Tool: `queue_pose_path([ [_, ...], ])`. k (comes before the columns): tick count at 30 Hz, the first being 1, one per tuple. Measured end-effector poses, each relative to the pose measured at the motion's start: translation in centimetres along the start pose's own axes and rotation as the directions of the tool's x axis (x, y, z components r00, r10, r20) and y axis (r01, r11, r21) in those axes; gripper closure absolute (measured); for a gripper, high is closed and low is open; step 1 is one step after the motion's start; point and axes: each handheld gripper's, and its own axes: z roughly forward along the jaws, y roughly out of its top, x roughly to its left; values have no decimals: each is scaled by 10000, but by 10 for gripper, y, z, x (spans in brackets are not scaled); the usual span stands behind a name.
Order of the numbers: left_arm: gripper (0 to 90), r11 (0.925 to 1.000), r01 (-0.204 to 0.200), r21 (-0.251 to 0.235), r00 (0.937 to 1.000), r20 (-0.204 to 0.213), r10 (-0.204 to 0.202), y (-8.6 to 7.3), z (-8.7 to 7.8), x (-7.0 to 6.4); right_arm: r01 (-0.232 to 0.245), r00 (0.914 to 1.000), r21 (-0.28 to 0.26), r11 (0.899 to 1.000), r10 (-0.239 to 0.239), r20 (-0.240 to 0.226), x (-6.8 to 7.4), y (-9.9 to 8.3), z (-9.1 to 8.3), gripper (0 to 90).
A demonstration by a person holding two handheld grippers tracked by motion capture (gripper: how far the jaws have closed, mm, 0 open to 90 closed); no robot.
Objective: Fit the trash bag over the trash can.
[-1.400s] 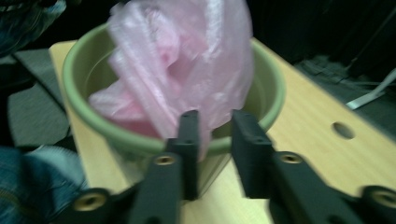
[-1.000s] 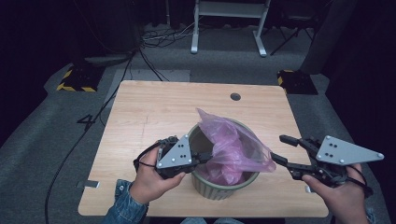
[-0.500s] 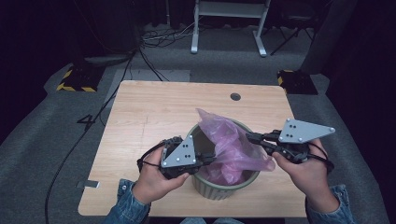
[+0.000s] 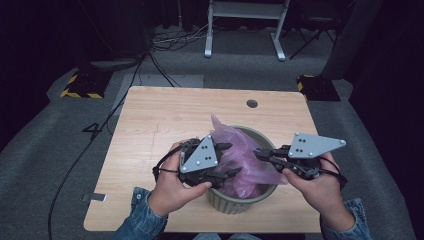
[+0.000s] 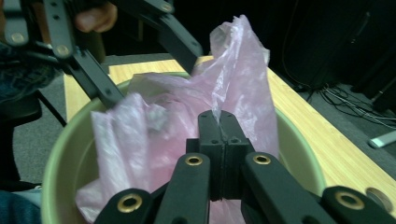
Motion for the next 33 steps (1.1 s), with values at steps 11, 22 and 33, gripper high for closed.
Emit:
queue_pose_path([
  [11,720,9991,370,203,9986,370,-377,7,17,2,189,9991,-51,9998,-191,-371,7,3,8,900],
  [22,893,9959,814,398,9960,-411,-798,-18,-24,5,-667,9967,27,9978,665,462,-13,-22,-21,900],
  [33,893,9921,1250,65,9891,-795,-1241,-34,-58,1,-1484,9844,-98,9889,1487,945,-15,-55,-52,900],
])
